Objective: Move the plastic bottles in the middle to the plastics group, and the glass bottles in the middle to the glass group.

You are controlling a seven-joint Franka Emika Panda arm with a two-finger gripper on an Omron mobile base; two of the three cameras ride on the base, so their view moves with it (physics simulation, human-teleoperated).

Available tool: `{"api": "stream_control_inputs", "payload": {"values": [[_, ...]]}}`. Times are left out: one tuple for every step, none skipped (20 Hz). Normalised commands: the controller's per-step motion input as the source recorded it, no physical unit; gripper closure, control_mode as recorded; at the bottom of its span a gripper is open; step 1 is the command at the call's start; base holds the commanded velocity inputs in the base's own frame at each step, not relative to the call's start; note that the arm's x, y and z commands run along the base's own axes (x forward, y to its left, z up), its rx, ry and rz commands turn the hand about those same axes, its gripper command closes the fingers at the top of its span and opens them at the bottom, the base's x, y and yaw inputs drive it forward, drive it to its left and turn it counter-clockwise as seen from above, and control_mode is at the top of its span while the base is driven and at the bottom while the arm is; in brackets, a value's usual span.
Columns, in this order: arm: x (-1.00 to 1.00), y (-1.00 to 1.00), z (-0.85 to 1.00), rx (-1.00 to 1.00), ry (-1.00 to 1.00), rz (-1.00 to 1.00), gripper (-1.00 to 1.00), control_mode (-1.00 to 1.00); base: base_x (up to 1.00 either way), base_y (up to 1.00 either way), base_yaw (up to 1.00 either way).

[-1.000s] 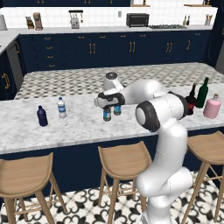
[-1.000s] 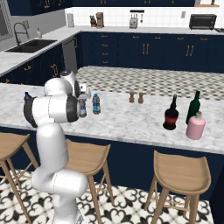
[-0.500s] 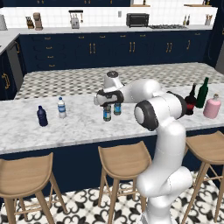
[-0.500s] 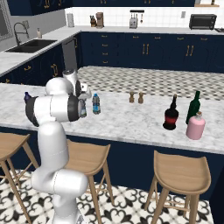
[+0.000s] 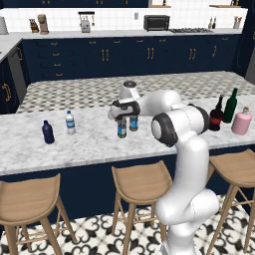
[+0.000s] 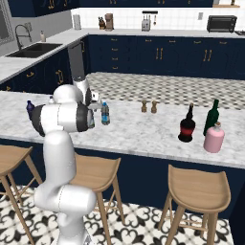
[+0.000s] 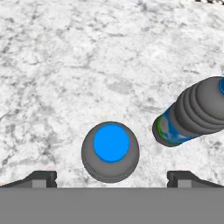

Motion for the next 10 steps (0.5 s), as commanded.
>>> {"api": "stream_control_inputs", "payload": {"values": [[0.22,0.00,0.00,0.00,0.07,0.00,-1.00,-1.00,0.00,0.00,0.00],[0.11,0.00,0.00,0.00,0.07,0.00,-1.00,-1.00,0.00,0.00,0.00],[0.11,0.00,0.00,0.00,0.06,0.00,-1.00,-1.00,0.00,0.00,0.00],[0.14,0.00,-0.09,0.00,0.04,0.00,-1.00,-1.00,0.00,0.00,0.00],[0.19,0.00,-0.12,0.00,0.05,0.00,-1.00,-1.00,0.00,0.00,0.00],[0.15,0.00,-0.14,0.00,0.04,0.00,-1.00,-1.00,0.00,0.00,0.00],[0.07,0.04,-0.13,0.00,0.04,0.00,-1.00,-1.00,0.00,0.00,0.00],[0.03,0.09,-0.09,0.00,0.04,0.00,-1.00,-1.00,0.00,0.00,0.00],[0.00,0.09,-0.06,0.00,0.03,0.00,-1.00,-1.00,0.00,0.00,0.00],[0.00,0.10,-0.06,0.00,0.01,0.00,-1.00,-1.00,0.00,0.00,0.00]]}}
